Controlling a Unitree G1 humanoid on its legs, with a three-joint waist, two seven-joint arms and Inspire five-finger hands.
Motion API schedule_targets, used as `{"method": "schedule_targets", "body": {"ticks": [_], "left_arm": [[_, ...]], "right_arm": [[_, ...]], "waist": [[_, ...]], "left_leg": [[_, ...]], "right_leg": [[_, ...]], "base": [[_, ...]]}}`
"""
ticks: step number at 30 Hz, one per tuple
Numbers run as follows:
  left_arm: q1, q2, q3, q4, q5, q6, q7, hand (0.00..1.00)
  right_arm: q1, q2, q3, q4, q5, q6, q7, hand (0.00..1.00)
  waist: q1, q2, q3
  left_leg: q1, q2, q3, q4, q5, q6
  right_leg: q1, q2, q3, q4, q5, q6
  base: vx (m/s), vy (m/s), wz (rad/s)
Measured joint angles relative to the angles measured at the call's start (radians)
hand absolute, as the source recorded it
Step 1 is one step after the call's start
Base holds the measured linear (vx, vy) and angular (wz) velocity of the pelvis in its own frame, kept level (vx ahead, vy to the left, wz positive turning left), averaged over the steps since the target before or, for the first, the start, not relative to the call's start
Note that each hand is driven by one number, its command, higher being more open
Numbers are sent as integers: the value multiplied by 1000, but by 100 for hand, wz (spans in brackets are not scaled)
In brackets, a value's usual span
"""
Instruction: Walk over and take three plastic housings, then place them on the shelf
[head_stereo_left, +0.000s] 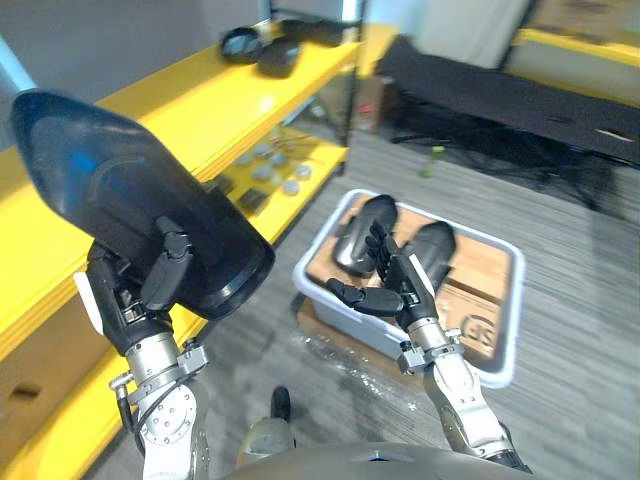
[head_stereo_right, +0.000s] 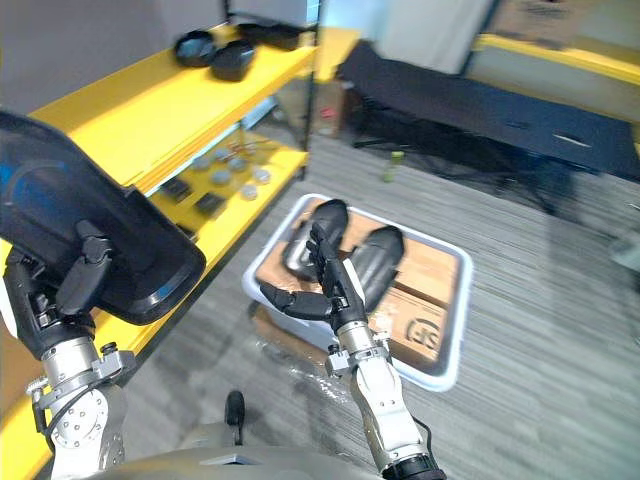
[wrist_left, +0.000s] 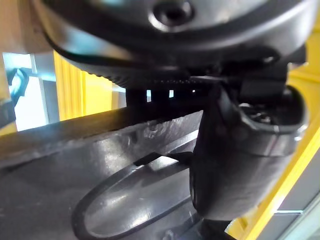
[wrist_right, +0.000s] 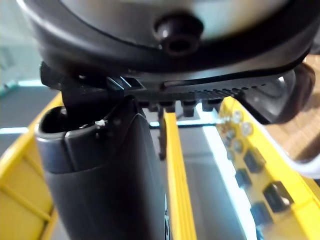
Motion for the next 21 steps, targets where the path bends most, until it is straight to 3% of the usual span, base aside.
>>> {"method": "schedule_targets", "body": {"ticks": [3, 5, 8, 10, 14, 21], "left_arm": [[37, 2, 5, -14, -36, -1, -32, 0], [58, 2, 12, -35, -49, -1, -36, 0], [57, 13, 3, -60, -71, -17, -102, 0], [23, 47, -32, -69, -86, -29, -179, 0], [-24, 76, -68, -75, -88, -41, -270, 0], [-5, 84, -70, -77, -89, -42, -236, 0]], "right_arm": [[-34, -36, -44, 13, -31, 0, -34, 100], [-56, -24, -40, 20, -30, -1, -36, 100], [-65, 9, -34, 17, -30, -4, -63, 100], [-53, 39, -32, 15, -29, -3, -115, 100], [-46, 44, -35, 12, -27, -2, -135, 100], [-68, 37, -34, -25, -19, -8, -69, 100]], "waist": [[27, 34, 25], [34, 35, 25], [27, 32, 24], [-2, 28, 22], [2, 27, 22], [25, 27, 26]], "left_leg": [[-5, -14, 36, 0, 18, -20], [-4, -27, 36, -3, 23, -19], [-7, -55, 10, -25, 58, 3], [-21, -103, -78, -60, 94, 34], [-36, -143, -131, -65, 122, 51], [-60, -155, -160, -54, 140, 52]], "right_leg": [[18, -31, -27, 46, -56, 16], [16, -43, -27, 66, -81, 17], [-5, -60, 9, 136, -141, 27], [-48, -52, 140, 225, -218, 5], [-42, -45, 205, 236, -226, 12], [-63, -46, 243, 267, -253, 18]], "base": [[-44, 93, 89], [-41, 93, 24], [-45, 88, 53], [-30, 37, 121], [21, 31, 75], [-25, -21, 15]]}}
